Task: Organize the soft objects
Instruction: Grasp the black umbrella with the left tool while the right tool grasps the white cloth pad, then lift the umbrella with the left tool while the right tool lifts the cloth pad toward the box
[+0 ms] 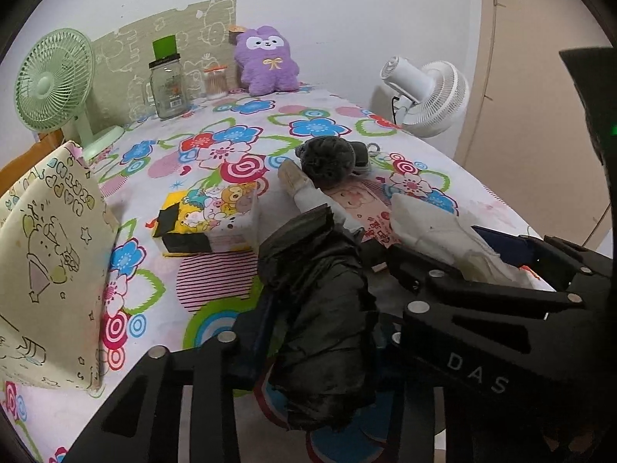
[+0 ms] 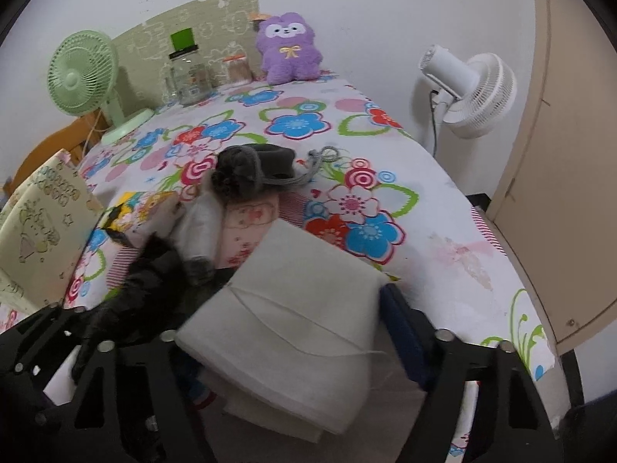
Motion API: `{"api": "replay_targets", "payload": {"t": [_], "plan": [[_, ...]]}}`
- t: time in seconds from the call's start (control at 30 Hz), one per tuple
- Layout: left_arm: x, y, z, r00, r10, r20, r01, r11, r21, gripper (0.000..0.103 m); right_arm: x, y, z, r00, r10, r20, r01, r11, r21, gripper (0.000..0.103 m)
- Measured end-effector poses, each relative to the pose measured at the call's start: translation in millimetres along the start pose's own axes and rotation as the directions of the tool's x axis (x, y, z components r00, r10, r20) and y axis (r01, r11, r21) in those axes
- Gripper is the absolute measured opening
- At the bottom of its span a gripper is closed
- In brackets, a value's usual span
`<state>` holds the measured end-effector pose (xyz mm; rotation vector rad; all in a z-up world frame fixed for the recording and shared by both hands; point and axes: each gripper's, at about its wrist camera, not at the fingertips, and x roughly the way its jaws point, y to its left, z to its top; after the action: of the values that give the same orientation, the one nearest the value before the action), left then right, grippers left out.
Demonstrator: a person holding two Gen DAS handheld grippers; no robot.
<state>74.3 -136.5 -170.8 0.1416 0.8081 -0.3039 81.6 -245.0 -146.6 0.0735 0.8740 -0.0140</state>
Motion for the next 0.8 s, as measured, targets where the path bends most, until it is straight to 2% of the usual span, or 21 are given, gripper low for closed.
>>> {"api": "replay_targets", "payload": {"t": [0.1,0.27,0.8], "plan": [[-0.2,3.3,0.3,1.0,0.016,-0.002,-0.016,1.0,-0.011,0.032,-2.4,3.4,1.0,1.0,0.004,0.001,-0.004,1.0,-0.014,0.064],[-6.6,5.4,-0.2,1.0,0.023,0.017,-0.023,1.0,-0.013,0.031,-7.6,8.1,3.1,1.0,0.025,0.007,-0.025,0.999,-0.022,0.052],[-33.8,18.3,13.9,0.997,0.04,0.066,-0.038,0.999,-0.032,0.031,-32.7,27.8,16.3,0.996,0.062,0.061,-0.059,0.997,-0.04,0.049]]}}
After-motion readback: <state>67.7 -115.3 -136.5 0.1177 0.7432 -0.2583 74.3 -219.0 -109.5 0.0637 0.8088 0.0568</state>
